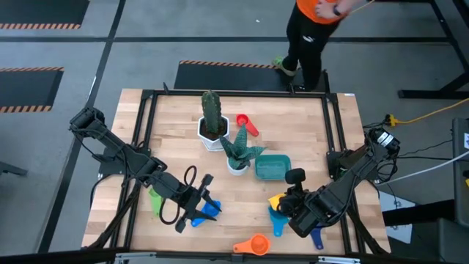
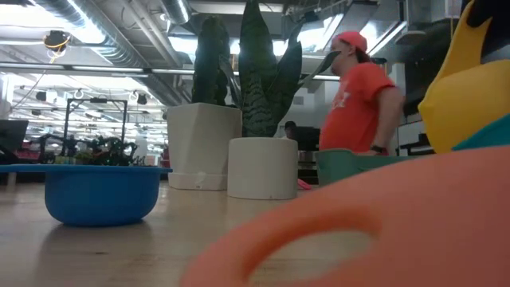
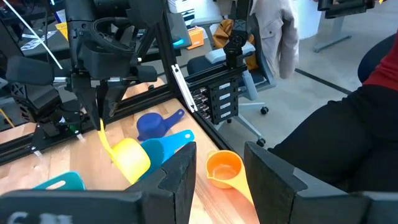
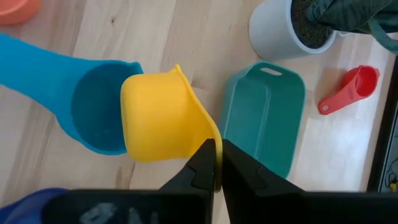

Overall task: Nest measuring cups in basket
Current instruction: Stack the yellow measuring cup on top of the light blue measuring cup

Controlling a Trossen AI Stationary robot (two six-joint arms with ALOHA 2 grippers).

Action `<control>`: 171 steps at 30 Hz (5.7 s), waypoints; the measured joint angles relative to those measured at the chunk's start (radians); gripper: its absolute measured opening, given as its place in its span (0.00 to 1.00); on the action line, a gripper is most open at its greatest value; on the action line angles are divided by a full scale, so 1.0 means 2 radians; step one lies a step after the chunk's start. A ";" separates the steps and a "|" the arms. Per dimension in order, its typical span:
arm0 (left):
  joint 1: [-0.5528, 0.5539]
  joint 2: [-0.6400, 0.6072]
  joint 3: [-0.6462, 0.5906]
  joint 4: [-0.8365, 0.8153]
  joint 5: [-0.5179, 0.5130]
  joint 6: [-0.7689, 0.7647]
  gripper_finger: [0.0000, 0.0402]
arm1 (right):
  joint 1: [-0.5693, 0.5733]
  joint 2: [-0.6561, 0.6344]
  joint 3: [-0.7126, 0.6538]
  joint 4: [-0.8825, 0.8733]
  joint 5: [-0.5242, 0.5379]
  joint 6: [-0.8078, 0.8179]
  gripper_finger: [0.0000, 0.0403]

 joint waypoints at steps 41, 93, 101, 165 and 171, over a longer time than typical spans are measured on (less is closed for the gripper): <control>0.005 0.021 0.000 0.010 -0.092 0.000 0.32 | 0.000 0.000 0.045 0.010 0.075 -0.038 0.03; 0.049 0.101 0.001 0.024 -0.033 -0.020 0.02 | -0.001 0.000 0.045 0.294 0.217 -0.356 0.12; 0.054 0.101 0.000 0.017 -0.044 -0.028 0.01 | -0.005 0.000 0.045 0.298 0.209 -0.294 0.31; 0.087 0.342 0.299 -0.171 0.007 0.302 0.01 | -0.019 -0.300 -0.150 0.392 0.001 0.209 0.32; 0.081 0.342 0.299 -0.224 -0.023 0.289 0.01 | -0.046 -0.293 -0.189 0.424 -0.004 0.205 0.32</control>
